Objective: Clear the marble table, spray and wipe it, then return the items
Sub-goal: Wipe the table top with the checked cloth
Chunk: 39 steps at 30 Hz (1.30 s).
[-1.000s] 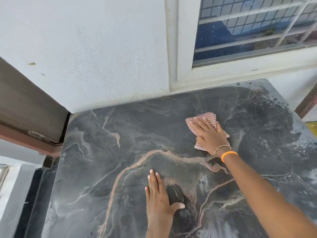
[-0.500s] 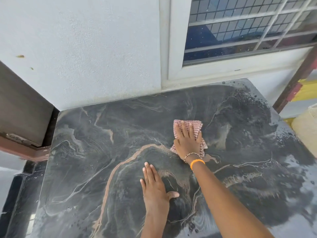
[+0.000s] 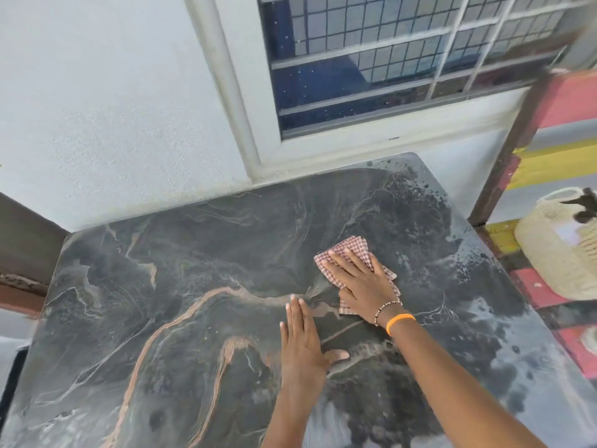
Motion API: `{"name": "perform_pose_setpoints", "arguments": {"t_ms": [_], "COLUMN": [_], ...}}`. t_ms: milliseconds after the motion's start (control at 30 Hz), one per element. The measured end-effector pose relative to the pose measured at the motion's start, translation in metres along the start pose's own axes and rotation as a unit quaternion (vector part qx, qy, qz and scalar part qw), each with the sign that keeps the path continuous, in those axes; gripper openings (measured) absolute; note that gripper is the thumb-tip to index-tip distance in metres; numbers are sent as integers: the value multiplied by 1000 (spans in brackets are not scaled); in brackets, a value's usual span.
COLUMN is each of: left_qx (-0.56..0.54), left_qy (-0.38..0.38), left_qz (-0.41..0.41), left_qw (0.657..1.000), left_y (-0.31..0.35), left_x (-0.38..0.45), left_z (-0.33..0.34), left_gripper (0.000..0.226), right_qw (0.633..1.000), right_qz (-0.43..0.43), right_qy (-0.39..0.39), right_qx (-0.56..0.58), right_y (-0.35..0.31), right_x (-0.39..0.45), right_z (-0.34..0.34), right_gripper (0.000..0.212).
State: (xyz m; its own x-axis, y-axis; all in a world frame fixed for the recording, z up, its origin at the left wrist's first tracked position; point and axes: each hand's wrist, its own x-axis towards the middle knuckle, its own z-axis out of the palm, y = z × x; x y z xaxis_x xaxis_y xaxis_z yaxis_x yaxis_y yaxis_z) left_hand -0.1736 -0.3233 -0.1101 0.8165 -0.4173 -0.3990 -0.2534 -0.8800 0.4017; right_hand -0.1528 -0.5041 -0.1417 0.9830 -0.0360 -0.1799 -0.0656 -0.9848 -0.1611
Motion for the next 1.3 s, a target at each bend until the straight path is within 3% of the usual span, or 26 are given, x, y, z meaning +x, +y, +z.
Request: {"name": "perform_pose_setpoints", "arguments": {"t_ms": [100,233,433,500,633,733,800,867,1067,1167,1300], "left_qx": [14,18,44,50,69,79,79,75,105,94,87], "left_qy": [-24,-26,-7,-3,-8,-13,-14,-7,-10,-21,-24], "left_qz": [45,45,23,21,-4,-30,-39,-37,-8,-11,-18], "left_qw": [999,998,999,999,998,996,996,996,994,995,996], "left_y": [49,89,98,97,97,102,107,112,128,130,128], "left_x": [18,40,47,48,50,49,50,55,84,87,89], "left_z": [13,30,44,45,48,49,48,44,36,38,39], "left_gripper": [122,127,129,132,124,121,123,121,116,118,121], "right_qw": [994,972,908,924,985,997,998,999,978,951,959], "right_qz": [105,232,396,357,133,-6,-38,-10,193,276,259], "right_qy": [7,19,82,89,71,14,3,9,48,64,88], "right_qx": [0,6,108,107,81,77,50,35,61,122,68], "right_y": [87,171,148,119,74,70,90,122,230,238,207], "right_x": [-26,-60,-82,-79,-45,-2,24,38,27,-11,-46], "right_z": [-8,-16,-1,4,5,-1,-9,-16,-34,-28,-17], "right_gripper": [61,60,60,61,62,60,59,59,57,62,62]}}
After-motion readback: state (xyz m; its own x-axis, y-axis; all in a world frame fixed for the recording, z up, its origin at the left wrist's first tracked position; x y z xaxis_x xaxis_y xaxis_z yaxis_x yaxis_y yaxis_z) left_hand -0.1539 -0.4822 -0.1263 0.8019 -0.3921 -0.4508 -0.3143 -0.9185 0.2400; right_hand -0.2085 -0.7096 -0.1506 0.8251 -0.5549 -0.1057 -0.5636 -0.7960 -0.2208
